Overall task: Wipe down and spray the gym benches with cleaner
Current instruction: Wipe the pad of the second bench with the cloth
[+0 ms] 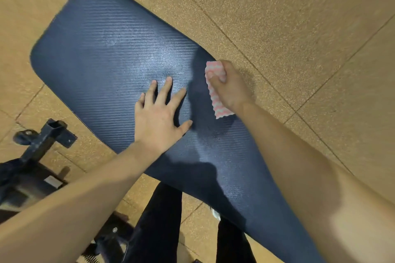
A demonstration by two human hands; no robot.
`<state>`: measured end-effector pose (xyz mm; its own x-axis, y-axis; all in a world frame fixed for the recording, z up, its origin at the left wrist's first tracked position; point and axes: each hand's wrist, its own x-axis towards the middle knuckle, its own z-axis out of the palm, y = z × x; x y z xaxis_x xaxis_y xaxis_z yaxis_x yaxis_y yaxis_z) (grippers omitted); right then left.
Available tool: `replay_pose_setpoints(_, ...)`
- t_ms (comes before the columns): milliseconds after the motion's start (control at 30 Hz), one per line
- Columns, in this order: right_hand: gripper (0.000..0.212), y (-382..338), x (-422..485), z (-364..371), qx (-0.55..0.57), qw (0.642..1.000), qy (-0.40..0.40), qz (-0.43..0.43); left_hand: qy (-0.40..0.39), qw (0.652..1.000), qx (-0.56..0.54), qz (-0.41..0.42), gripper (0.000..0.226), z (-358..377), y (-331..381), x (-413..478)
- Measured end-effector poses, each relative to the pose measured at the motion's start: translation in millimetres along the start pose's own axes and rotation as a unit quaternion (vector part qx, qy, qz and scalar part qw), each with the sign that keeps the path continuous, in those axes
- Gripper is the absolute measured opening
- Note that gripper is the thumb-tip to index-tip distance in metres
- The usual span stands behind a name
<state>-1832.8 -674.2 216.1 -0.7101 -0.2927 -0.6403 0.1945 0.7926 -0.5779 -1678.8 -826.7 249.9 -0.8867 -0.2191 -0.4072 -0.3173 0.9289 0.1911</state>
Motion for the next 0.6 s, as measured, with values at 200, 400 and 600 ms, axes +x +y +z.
replay_pose_setpoints(200, 0.045, -45, 35, 10, -0.027, 0.999, -0.018, -0.024, 0.000, 0.998, -0.025, 0.059, 0.067, -8, -31, 9)
replay_pose_setpoints(400, 0.046, -88, 63, 20, -0.078, 0.994, -0.055, -0.055, 0.073, 0.993, -0.093, 0.001, 0.056, -27, -72, 29)
replay_pose_setpoints(600, 0.035, -124, 81, 36, -0.095, 0.989, -0.086, -0.069, 0.047, 0.977, -0.039, -0.206, 0.084, -44, -121, 33)
